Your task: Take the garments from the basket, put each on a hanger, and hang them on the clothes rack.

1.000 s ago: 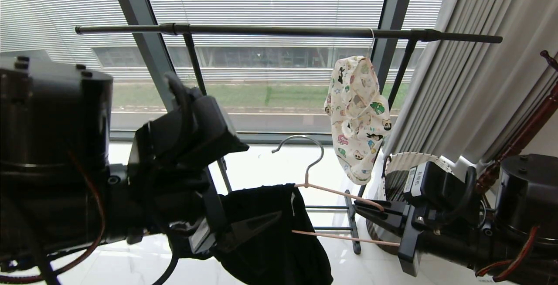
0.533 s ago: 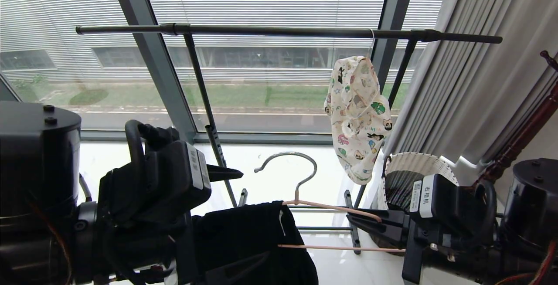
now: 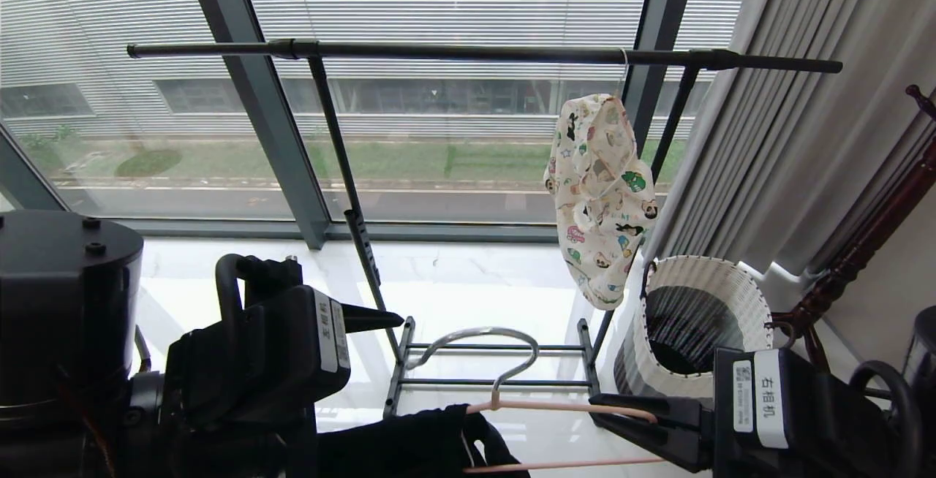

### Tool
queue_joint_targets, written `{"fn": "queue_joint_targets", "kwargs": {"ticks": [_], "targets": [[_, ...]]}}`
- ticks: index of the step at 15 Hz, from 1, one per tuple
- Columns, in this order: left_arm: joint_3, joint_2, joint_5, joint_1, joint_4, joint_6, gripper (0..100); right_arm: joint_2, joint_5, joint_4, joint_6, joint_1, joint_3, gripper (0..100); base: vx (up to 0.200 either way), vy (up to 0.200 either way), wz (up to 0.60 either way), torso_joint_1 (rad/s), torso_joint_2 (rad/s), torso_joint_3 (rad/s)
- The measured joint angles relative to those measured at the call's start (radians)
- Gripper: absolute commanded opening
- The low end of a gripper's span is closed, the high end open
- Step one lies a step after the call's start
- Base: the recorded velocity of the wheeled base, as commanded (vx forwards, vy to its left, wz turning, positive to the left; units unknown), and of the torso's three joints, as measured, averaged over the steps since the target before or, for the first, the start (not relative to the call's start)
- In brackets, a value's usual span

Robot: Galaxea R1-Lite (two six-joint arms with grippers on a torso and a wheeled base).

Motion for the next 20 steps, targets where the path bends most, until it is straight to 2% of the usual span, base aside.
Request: {"fn": "queue_joint_targets", "kwargs": {"ticks": [4, 5, 10, 12, 14, 15, 18, 20], "targets": [[0.001, 0.020, 0.000, -0.024, 0.001, -0.003, 100, -0.004, -0.003, 0.003, -0.012, 0.025, 0.001, 0, 0.000, 0.000, 0.00, 0.000, 0.00, 0.000], [0.001, 0.023, -0.001, -0.029, 0.001, -0.003, 0, -0.005, -0.004, 0.002, -0.013, 0.026, -0.001, 0, 0.000, 0.000, 0.00, 0.000, 0.00, 0.000], [0.001, 0.026, -0.009, -0.039, 0.000, -0.007, 0, -0.006, -0.003, -0.001, -0.012, 0.027, -0.004, 0, 0.000, 0.000, 0.00, 0.000, 0.00, 0.000], [0.004, 0.026, -0.044, -0.054, 0.004, -0.028, 0, -0.007, -0.003, 0.000, -0.013, 0.026, -0.003, 0, 0.000, 0.000, 0.00, 0.000, 0.00, 0.000], [0.006, 0.028, -0.046, -0.073, 0.004, -0.053, 0, -0.008, -0.005, 0.002, -0.013, 0.026, -0.002, 0, 0.000, 0.000, 0.00, 0.000, 0.00, 0.000], [0.006, 0.028, -0.047, -0.079, 0.003, -0.061, 0, -0.008, -0.008, 0.003, -0.013, 0.026, -0.001, 100, 0.000, 0.000, 0.00, 0.000, 0.00, 0.000], [0.011, 0.034, -0.044, -0.084, 0.000, -0.078, 0, -0.006, -0.034, 0.000, -0.012, 0.025, 0.001, 100, 0.000, 0.000, 0.00, 0.000, 0.00, 0.000], [0.023, 0.038, 0.002, -0.081, 0.000, -0.078, 0, -0.004, -0.063, 0.000, -0.011, -0.004, 0.001, 100, 0.000, 0.000, 0.00, 0.000, 0.00, 0.000]]}}
